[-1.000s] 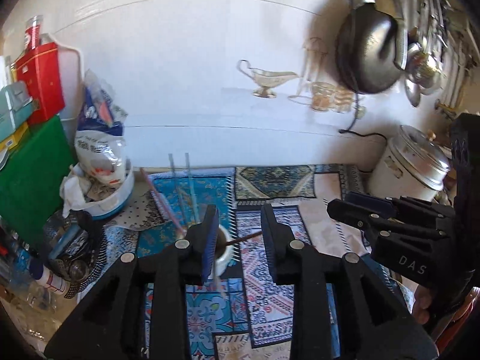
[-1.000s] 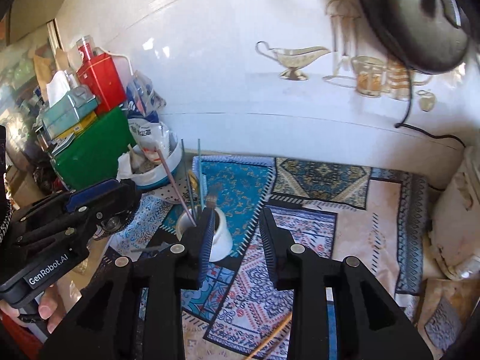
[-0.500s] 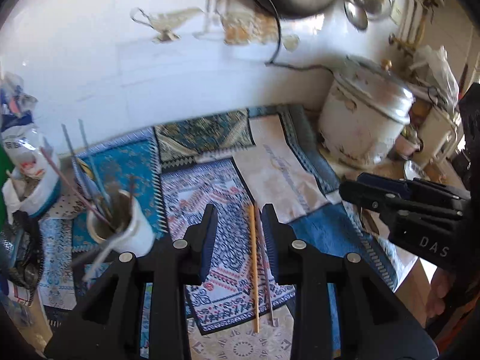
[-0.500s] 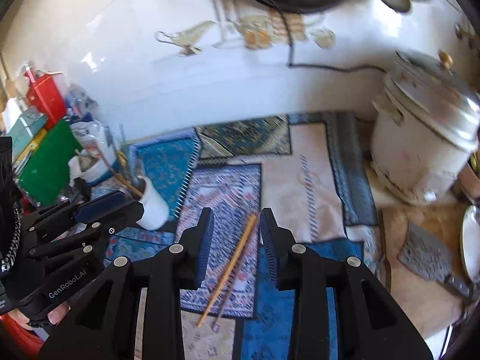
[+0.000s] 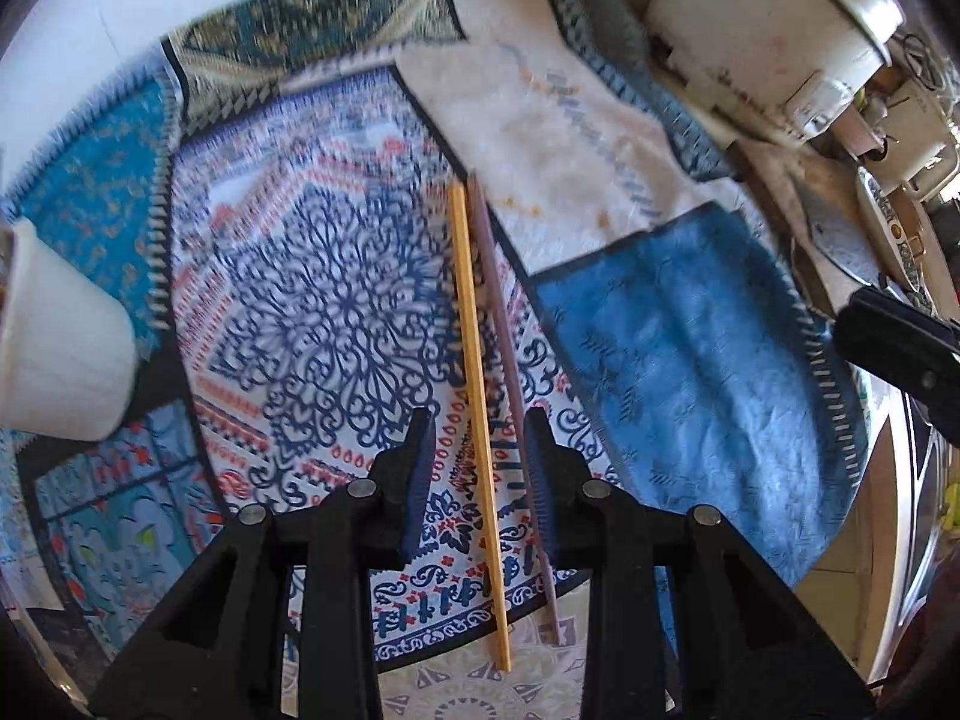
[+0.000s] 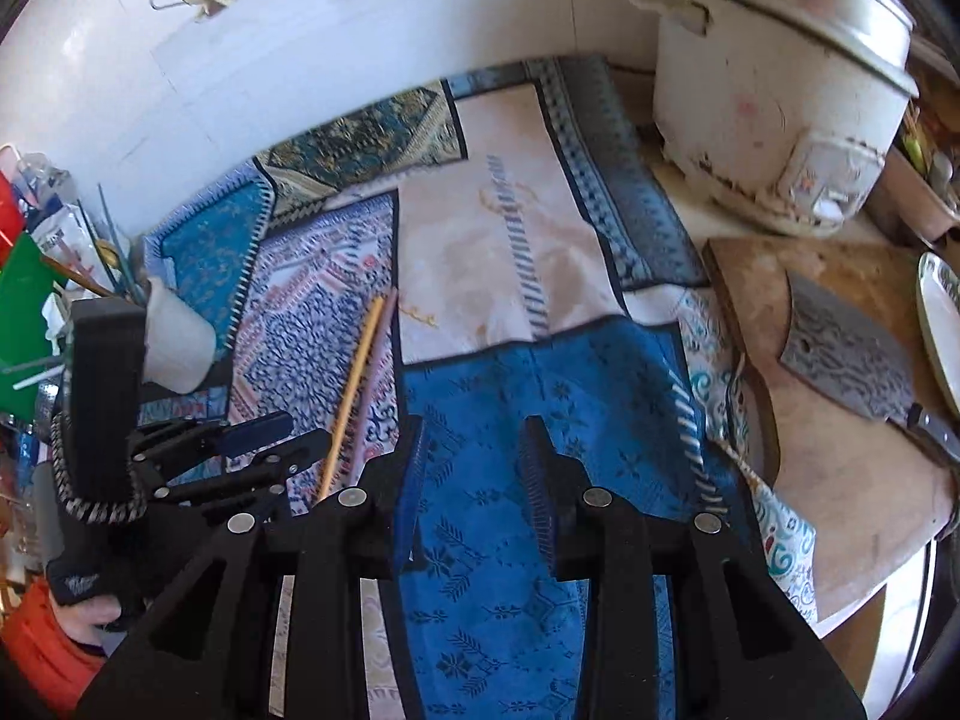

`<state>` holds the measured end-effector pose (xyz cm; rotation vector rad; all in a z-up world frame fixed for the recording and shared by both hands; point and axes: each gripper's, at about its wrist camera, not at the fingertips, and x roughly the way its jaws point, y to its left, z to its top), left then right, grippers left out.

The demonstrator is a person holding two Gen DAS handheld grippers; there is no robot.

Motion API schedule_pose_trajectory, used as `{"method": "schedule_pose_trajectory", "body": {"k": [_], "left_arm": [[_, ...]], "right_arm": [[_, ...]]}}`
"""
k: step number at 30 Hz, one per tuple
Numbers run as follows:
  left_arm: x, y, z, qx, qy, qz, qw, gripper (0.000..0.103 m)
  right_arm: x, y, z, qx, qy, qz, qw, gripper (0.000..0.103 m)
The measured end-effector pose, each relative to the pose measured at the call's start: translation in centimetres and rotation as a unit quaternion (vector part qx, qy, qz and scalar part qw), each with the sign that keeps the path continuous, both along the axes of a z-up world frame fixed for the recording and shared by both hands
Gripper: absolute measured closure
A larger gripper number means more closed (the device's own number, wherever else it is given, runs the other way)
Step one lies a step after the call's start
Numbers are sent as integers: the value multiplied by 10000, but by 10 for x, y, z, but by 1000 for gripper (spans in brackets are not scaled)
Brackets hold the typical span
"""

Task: Organize utensils
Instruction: 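Grasp the yellow chopstick with the left tool while the right tool grasps the pink chopstick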

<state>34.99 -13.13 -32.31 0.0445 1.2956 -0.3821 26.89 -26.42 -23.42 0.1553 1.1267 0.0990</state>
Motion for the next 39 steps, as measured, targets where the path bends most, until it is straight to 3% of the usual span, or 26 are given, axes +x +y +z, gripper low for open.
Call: {"method": "schedule_pose_trajectory", "body": {"k": [5, 14, 17, 26, 33, 39], "left_arm": [[8, 0, -14, 7, 145, -31, 9999, 85], [27, -7, -13, -16, 92, -127, 9999, 87], [28, -7, -16, 86, -9, -227, 9997, 98], [24, 18, -15, -131, 69, 1, 9999, 99], [6, 31, 6, 45, -353, -26, 9994, 99], [2, 40, 16, 36, -516, 57, 9986, 99]], "right_arm": [[1, -1, -17, 25, 213, 48, 9998, 74], [12, 5, -38, 170, 424, 128, 9989, 74], [17, 9, -44, 257, 494, 171, 9983, 74], [46, 42, -69, 609, 796, 448, 9940, 74], [63, 75, -83, 484, 918, 731, 9919, 74], [68, 82, -86, 436, 826, 760, 9927, 83]]}}
